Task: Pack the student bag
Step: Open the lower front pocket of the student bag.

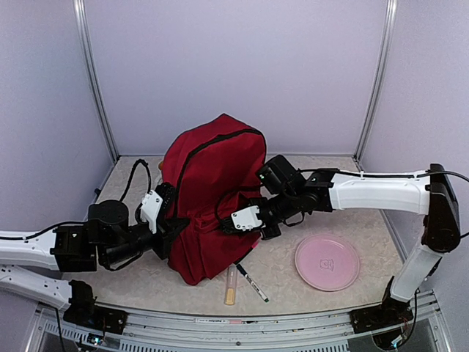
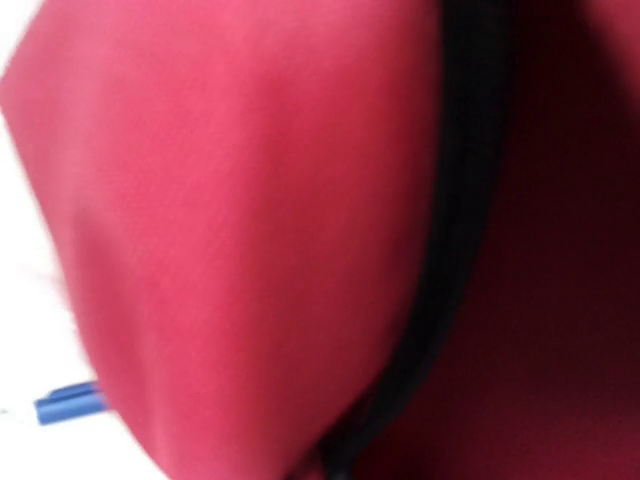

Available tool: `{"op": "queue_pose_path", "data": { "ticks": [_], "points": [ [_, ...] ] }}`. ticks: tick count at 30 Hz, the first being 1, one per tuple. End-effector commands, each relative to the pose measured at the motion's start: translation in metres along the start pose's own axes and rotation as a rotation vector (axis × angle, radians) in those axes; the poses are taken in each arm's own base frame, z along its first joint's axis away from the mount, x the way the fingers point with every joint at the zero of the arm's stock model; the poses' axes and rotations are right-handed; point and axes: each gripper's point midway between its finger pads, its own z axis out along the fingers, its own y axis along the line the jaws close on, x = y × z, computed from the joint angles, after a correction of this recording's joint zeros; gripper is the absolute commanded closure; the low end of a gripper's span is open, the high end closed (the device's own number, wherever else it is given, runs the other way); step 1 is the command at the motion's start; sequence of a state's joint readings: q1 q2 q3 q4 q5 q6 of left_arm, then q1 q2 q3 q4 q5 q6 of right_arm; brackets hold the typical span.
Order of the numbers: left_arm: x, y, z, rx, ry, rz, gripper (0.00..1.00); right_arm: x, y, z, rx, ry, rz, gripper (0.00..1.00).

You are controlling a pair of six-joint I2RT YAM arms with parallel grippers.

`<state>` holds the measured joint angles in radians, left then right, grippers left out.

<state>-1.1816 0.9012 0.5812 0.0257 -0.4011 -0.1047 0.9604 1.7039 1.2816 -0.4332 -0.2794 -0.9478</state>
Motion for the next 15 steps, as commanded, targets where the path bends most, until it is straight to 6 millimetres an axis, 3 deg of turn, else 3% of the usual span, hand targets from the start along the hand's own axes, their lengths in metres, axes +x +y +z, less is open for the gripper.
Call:
{"op": "queue_pose_path", "data": {
  "ticks": [1, 8, 11, 15],
  "points": [
    [-0.030, 0.006, 0.002, -0.037, -0.081, -0.041, 1.00, -0.031, 0.019, -0.026, -0.044, -0.106, 0.019, 1.00],
    [-0.032, 0.013, -0.001, -0.081, -0.094, -0.041, 1.00, -0.041, 0.025, -0.055, 0.048, -0.204, 0.036, 0.99],
    [-0.033, 0.012, -0.001, -0.077, -0.098, -0.041, 1.00, -0.045, 0.028, -0.066, 0.071, -0.246, 0.091, 0.86],
    [-0.035, 0.009, -0.003, -0.068, -0.105, -0.043, 1.00, -0.074, 0.021, -0.093, 0.095, -0.352, 0.266, 0.68]
  ]
}}
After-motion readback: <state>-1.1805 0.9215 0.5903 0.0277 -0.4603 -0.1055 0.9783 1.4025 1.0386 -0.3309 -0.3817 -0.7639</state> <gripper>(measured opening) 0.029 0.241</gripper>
